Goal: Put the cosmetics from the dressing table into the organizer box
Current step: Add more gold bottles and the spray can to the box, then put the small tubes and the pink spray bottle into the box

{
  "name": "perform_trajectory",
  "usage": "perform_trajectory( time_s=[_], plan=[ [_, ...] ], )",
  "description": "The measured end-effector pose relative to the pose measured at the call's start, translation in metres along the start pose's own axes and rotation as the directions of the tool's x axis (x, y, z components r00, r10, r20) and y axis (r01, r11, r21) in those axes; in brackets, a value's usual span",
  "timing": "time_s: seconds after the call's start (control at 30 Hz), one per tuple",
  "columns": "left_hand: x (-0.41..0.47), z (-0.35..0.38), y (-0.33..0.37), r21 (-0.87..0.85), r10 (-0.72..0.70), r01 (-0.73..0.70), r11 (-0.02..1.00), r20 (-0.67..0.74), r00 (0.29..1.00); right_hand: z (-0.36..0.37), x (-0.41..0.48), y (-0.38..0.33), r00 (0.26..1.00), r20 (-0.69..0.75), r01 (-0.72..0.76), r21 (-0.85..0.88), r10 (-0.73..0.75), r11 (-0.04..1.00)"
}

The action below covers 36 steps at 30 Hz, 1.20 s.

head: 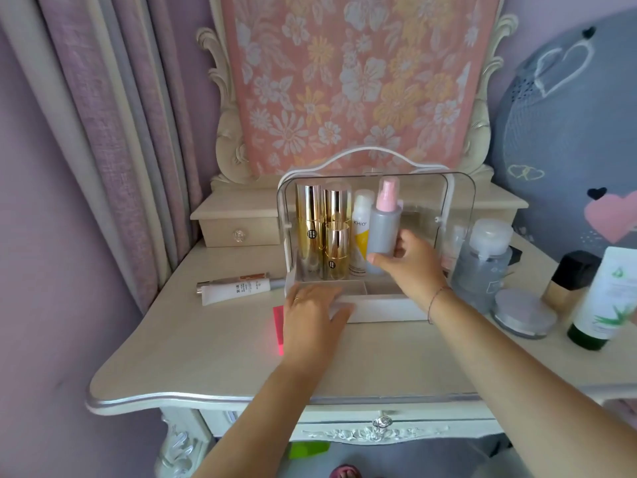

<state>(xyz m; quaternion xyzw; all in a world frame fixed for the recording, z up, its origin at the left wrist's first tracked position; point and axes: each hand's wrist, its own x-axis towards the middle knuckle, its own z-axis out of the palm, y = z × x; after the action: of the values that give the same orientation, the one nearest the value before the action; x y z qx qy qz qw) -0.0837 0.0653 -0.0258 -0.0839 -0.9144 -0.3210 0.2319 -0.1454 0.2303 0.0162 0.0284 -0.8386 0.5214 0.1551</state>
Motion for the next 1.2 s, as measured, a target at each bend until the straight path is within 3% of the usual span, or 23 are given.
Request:
perform_trajectory(
  time_s=[0.13,0.43,0.63,0.7,0.8,0.87,1.0,1.2],
  plan=[
    [-0.001,0.007,-0.002,0.057,0.041,-0.039,0.998,-0.034,0.999,0.015,0.013,0.002,0.999,0.034,-0.026,-0.067,0.028,0.997],
    [-0.002,0.01,-0.005,0.1,0.098,-0.089,0.991,-0.087,0.991,0.027,0.015,0.002,0.998,0.053,-0.02,-0.405,0.045,0.914],
    [-0.002,0.006,-0.006,0.111,0.138,-0.131,0.985,-0.05,0.989,0.036,0.014,0.005,0.989,0.125,-0.023,-0.373,0.075,0.927],
    [-0.002,-0.003,-0.013,0.0,0.096,-0.096,0.995,-0.091,0.991,0.032,0.01,0.005,0.991,0.117,-0.026,-0.355,0.072,0.935],
    [0.004,-0.027,-0.04,-0.128,-0.059,0.035,0.991,-0.189,0.98,0.02,-0.006,0.004,1.0,-0.017,-0.004,-0.346,-0.002,0.938],
    [0.012,-0.042,-0.068,-0.043,-0.107,0.1,0.994,-0.237,0.966,0.011,-0.024,0.003,0.99,-0.12,0.026,-0.318,-0.068,0.948],
    [0.026,-0.063,-0.119,0.267,-0.233,0.246,0.932,-0.079,0.969,0.005,-0.057,-0.001,0.958,-0.211,0.14,-0.242,-0.193,0.96],
    [0.025,-0.065,-0.124,0.437,-0.253,0.225,0.871,0.005,0.968,0.01,-0.075,-0.011,0.942,-0.204,0.222,-0.214,-0.265,0.951]
  ],
)
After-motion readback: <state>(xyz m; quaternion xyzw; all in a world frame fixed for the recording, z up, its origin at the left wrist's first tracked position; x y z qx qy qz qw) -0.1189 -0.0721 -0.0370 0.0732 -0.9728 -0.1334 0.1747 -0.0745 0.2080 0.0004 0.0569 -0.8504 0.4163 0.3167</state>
